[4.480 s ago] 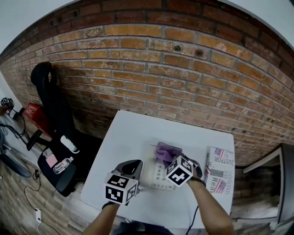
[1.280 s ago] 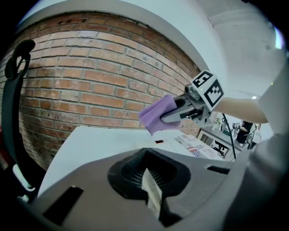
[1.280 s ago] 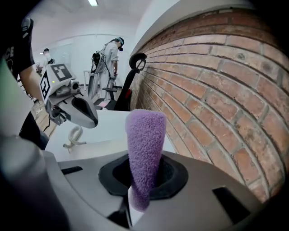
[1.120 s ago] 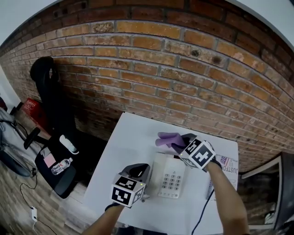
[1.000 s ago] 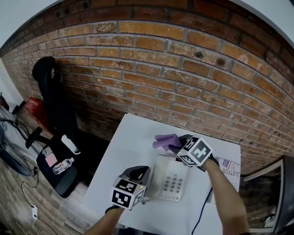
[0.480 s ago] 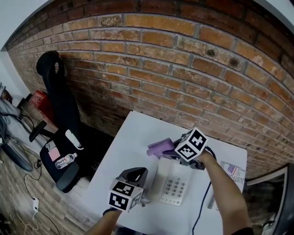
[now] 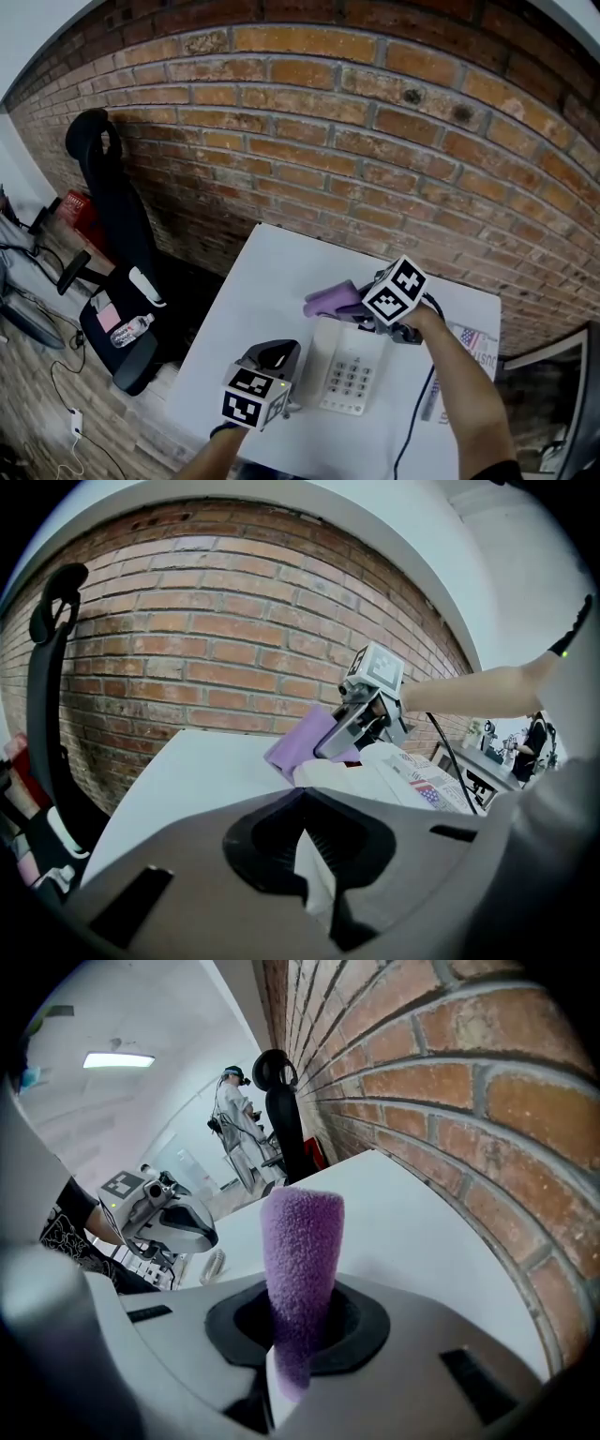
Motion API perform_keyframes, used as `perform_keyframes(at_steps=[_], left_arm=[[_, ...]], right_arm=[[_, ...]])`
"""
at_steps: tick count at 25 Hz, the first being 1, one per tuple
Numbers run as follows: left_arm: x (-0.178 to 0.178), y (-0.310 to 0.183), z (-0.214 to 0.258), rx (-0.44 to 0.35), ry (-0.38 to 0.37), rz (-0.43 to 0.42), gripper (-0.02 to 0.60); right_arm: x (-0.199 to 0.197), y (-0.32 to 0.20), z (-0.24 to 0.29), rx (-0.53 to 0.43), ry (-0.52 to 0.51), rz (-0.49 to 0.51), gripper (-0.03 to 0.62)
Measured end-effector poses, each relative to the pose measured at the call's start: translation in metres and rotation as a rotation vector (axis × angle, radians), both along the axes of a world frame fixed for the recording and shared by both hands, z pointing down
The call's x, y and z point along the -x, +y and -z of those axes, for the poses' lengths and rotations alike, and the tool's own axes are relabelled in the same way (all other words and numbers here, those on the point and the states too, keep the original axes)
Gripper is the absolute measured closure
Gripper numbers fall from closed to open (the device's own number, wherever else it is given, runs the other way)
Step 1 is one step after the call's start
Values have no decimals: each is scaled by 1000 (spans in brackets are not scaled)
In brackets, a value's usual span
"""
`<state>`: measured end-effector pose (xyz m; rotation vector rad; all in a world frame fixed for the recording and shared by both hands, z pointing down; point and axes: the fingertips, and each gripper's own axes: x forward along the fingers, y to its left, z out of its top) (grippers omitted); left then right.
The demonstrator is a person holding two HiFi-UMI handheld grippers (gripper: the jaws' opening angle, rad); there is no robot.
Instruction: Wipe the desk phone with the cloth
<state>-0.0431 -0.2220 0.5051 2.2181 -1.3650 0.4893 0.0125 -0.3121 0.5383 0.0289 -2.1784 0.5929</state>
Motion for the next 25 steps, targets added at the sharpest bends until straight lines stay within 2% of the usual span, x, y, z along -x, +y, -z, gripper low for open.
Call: perform_keyframes(at_steps=[8,17,20,25], left_arm=[[-15,2,-1,4,-9,-31,577],[-31,5,3,-2,-12,-71,577],[-33,7,4,-5,-12,-81,577],[-35,9,8,-17,-7,-89,577]], right_arm=[[-38,-1,0,0,-11,-75,551],[-82,-1,6,-10,-81,-243,551],[-96,-5,11,-50,-133,-350,549],[-118,-7,13,-93,-245,-634,549]])
